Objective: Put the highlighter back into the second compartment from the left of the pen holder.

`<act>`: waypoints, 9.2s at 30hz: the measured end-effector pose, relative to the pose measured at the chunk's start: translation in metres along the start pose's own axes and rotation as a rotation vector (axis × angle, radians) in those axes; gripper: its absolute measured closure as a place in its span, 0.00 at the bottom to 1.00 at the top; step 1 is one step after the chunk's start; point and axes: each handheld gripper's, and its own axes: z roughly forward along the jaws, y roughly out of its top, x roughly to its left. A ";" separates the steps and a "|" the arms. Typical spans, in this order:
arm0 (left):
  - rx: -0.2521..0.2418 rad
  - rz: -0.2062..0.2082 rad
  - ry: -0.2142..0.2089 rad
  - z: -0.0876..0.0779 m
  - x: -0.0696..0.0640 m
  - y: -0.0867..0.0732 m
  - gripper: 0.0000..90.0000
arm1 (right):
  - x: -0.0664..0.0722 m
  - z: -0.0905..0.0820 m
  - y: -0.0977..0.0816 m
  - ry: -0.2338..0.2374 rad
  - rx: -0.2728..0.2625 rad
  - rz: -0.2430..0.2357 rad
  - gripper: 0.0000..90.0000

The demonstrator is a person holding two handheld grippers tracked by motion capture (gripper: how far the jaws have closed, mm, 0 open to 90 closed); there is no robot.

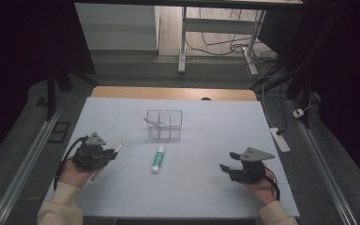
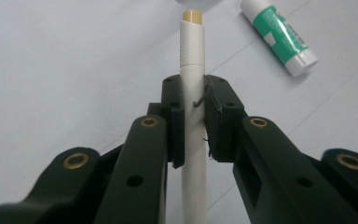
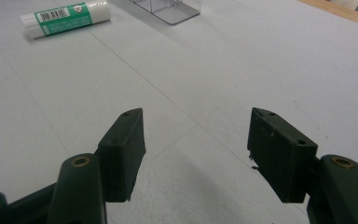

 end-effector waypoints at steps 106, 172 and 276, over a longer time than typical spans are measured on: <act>-0.372 0.014 -0.140 0.023 -0.022 0.099 0.87 | -0.003 -0.001 -0.005 -0.020 0.009 0.004 0.41; -0.415 0.003 -0.137 0.061 -0.021 0.176 0.87 | -0.004 0.000 -0.006 -0.026 0.019 0.004 0.41; -0.321 0.042 -0.170 0.060 -0.031 0.132 0.58 | -0.005 0.001 -0.008 -0.028 0.028 0.005 0.41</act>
